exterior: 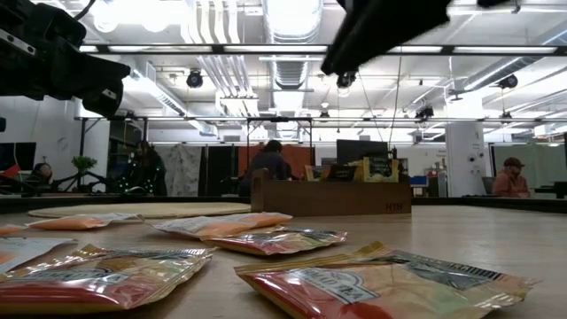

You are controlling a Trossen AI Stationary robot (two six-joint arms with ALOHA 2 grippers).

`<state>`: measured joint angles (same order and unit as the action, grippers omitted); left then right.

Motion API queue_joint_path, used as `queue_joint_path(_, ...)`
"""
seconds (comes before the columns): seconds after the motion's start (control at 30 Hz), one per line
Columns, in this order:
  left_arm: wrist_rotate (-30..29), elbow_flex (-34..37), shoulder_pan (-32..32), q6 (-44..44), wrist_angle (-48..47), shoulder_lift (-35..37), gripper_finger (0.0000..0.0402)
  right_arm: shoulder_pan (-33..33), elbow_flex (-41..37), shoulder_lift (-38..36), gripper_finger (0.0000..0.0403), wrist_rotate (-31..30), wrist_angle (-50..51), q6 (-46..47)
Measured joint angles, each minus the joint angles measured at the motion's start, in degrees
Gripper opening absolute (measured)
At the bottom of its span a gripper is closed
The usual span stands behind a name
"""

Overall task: Pick & Place Tea
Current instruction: Put the orange tea bag into the middle section of the wooden organizer

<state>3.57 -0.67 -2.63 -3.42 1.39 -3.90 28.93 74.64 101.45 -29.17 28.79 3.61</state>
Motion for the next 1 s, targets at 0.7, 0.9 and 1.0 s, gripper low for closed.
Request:
queue_joint_path(0.7, -0.01, -0.01, -0.04, 0.00, -0.04, -0.07, 0.0000, -4.62, 40.79, 26.53, 0.0170, 18.83, 32.65, 31.60)
queue_joint_path(0.9, -0.02, -0.02, -0.04, 0.00, -0.02, -0.07, 0.0000, -6.80, 45.68, 28.08, 0.0174, 24.26, 32.78, 33.47)
queue_joint_path(1.0, 0.00, 0.00, -0.04, 0.00, -0.02, -0.07, 0.0000, -7.65, 46.01, 28.58, 0.0174, 24.74, 32.81, 35.17)
